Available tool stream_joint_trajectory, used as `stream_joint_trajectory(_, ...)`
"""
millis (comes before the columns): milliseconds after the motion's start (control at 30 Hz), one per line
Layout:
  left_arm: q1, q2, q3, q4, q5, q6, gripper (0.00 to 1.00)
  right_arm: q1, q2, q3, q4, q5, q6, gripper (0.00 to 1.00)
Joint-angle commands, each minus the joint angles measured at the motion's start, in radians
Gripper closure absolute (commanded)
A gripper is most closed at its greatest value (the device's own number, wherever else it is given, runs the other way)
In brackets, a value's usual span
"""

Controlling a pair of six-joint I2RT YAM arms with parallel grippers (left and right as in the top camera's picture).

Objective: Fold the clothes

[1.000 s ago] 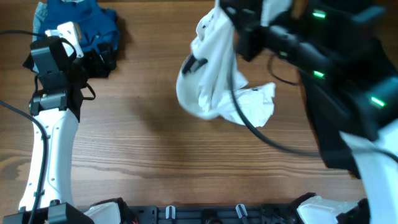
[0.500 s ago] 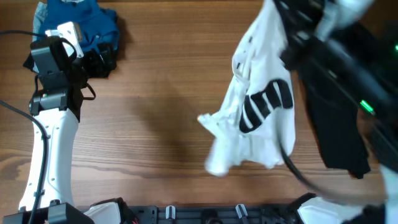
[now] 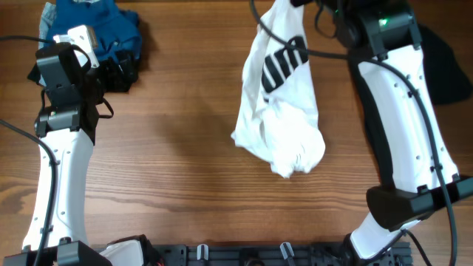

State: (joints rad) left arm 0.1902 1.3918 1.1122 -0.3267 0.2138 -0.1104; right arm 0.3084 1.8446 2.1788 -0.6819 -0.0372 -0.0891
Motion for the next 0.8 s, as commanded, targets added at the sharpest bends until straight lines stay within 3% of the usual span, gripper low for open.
stream_joint_trajectory(0, 0.002, -0.012, 0.014, 0.0, 0.058, 0.007, 0.0, -0.011, -0.064, 0.034, 0.043, -0.065, -0.016, 0.96)
stream_joint_trajectory(133, -0.043, 0.0, 0.014, -0.046, 0.273, 0.12, 0.0, -0.013, -0.132, 0.037, 0.005, -0.064, -0.015, 0.96)
stream_joint_trajectory(267, -0.167, 0.063, 0.014, -0.04, 0.284, 0.18, 0.0, -0.022, -0.147, 0.036, -0.049, -0.064, -0.013, 0.96)
stream_joint_trajectory(533, -0.439, 0.351, 0.014, 0.252, 0.284, 0.176, 0.0, -0.022, -0.147, 0.036, -0.1, -0.068, -0.012, 0.96)
stream_joint_trajectory(767, -0.528, 0.496, 0.014, 0.492, 0.284, 0.147, 0.0, -0.022, -0.147, 0.036, -0.126, -0.129, 0.014, 0.96)
